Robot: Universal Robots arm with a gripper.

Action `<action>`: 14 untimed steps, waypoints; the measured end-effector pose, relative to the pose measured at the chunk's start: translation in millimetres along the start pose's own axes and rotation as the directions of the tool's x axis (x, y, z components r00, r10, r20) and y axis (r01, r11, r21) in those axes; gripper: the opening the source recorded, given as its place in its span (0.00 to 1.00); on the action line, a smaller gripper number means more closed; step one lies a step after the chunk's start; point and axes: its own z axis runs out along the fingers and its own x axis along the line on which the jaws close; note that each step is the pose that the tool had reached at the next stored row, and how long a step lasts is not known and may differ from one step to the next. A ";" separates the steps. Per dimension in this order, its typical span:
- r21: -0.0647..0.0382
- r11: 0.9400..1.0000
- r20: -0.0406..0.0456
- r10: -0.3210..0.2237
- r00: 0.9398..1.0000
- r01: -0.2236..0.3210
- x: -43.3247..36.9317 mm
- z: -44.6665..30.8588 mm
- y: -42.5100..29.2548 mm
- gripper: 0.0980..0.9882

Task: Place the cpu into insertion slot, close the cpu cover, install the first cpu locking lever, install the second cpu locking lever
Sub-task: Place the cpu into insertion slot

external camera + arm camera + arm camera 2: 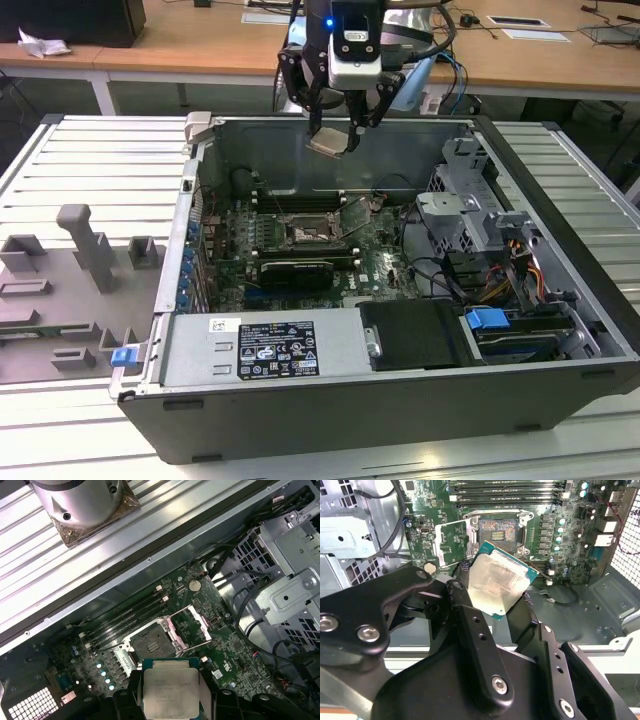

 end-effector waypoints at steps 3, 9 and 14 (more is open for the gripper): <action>-0.001 1.000 0.003 0.031 1.000 -0.031 0.0 0.1 0.0 0.50; -0.004 0.990 0.013 0.143 0.990 -0.143 0.0 0.8 -0.1 0.50; -0.007 0.973 0.020 0.231 0.973 -0.231 0.0 2.0 -0.2 0.50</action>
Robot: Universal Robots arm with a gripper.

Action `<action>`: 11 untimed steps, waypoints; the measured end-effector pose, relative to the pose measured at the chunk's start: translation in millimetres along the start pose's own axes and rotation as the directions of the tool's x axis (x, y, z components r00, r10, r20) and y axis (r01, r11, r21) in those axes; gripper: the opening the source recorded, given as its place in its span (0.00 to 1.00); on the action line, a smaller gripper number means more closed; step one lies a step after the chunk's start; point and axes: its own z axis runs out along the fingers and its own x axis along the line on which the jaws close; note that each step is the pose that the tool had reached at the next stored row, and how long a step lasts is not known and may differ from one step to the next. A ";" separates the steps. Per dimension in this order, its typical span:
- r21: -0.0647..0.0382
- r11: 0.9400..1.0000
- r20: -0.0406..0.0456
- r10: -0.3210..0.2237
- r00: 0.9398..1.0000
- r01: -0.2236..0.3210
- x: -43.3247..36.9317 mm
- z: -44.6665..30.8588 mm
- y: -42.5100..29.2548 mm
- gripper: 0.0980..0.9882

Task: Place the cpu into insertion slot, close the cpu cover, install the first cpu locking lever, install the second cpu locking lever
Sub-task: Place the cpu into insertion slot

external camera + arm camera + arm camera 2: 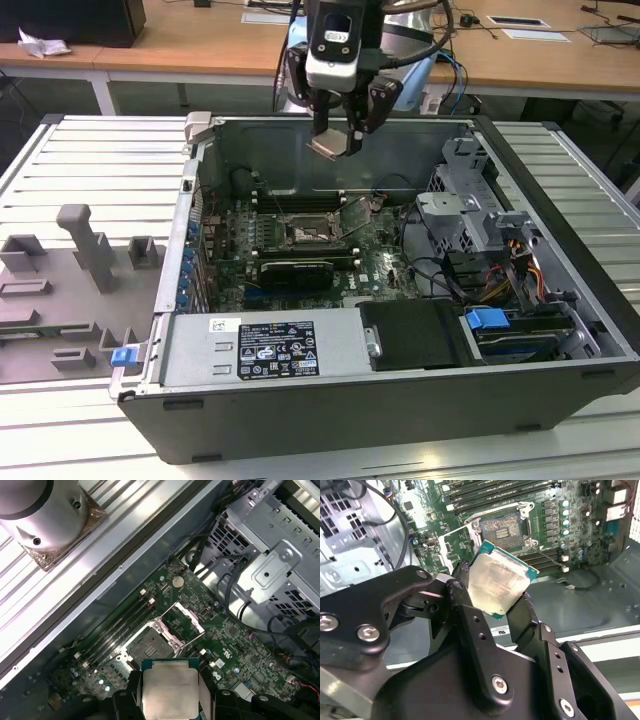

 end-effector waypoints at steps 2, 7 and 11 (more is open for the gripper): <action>-0.001 0.999 0.003 0.035 0.999 -0.035 -0.1 2.0 -0.2 0.50; 0.004 0.999 0.009 0.043 0.999 -0.043 -0.3 8.5 -0.6 0.50; 0.012 0.998 0.020 0.059 0.998 -0.059 -0.4 12.7 -1.0 0.50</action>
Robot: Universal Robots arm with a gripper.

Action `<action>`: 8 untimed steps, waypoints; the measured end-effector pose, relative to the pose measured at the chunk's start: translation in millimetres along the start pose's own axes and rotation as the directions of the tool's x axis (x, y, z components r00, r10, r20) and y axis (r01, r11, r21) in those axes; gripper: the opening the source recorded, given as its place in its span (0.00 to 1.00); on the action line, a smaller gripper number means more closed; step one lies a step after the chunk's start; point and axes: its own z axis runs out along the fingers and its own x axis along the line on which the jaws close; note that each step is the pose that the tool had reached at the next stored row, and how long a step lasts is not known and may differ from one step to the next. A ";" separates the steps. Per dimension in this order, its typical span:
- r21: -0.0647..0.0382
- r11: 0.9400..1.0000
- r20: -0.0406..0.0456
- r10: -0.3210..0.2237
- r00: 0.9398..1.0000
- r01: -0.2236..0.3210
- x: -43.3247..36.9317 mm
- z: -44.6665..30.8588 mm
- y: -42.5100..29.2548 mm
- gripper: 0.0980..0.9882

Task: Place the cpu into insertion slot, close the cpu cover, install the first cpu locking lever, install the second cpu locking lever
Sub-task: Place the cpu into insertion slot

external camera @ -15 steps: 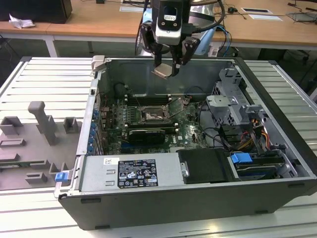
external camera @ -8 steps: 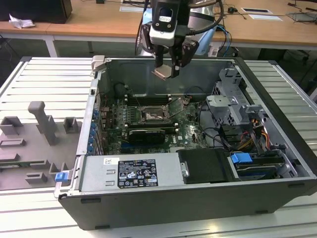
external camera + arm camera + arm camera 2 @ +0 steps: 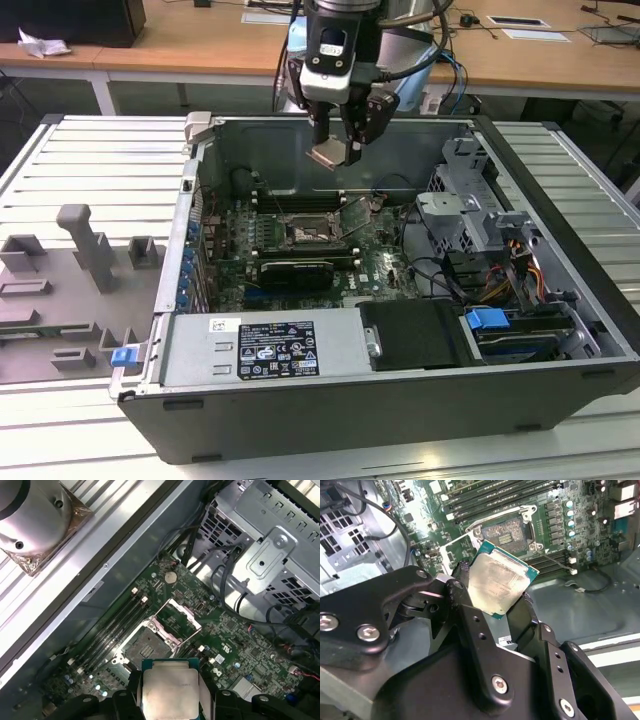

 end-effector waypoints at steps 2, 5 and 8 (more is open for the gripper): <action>0.001 1.000 0.003 0.028 1.000 -0.028 0.0 0.6 0.0 0.50; 0.001 0.998 0.006 0.064 0.998 -0.064 0.0 1.2 -0.1 0.50; 0.000 0.992 0.011 0.125 0.992 -0.125 0.0 2.4 -0.2 0.50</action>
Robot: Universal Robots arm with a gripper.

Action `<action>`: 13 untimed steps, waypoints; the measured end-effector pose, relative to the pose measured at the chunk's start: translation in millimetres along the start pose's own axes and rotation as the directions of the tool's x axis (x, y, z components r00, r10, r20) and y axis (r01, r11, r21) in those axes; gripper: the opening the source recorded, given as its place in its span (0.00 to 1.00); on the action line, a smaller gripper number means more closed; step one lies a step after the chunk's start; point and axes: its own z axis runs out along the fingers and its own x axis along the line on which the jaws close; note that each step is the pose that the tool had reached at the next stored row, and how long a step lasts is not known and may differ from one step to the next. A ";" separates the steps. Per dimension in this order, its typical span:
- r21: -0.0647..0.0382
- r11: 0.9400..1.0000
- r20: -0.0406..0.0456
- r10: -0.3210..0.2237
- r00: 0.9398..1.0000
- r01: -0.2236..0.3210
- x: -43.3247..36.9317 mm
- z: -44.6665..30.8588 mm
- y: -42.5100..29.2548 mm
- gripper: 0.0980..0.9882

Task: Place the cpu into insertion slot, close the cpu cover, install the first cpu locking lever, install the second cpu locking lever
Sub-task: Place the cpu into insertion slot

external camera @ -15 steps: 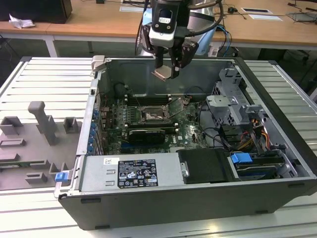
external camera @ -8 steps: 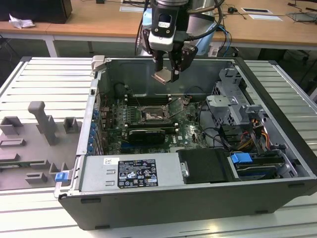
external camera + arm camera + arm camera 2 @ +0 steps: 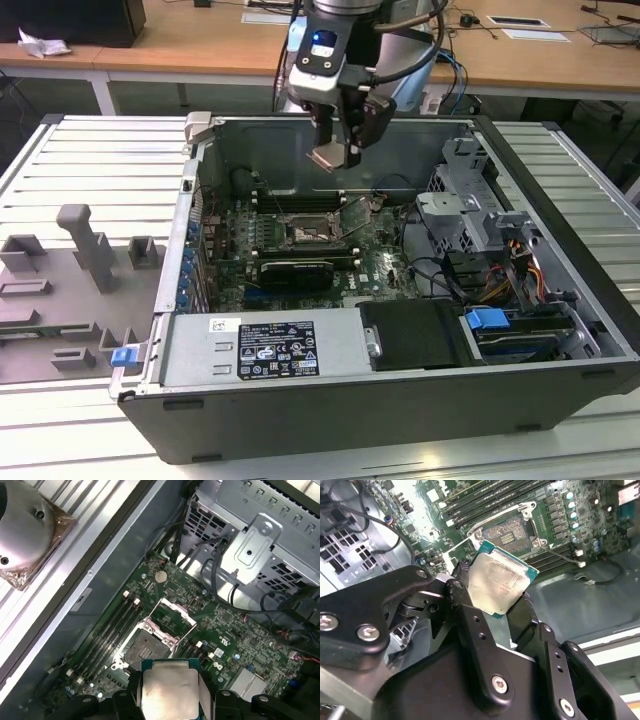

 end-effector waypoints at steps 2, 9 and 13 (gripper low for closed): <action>0.000 0.999 0.003 0.041 0.999 -0.041 0.0 0.9 -0.1 0.50; -0.002 0.985 0.013 0.175 0.985 -0.175 0.5 5.3 -1.1 0.50; -0.002 0.977 0.016 0.212 0.977 -0.212 2.5 9.8 -4.4 0.50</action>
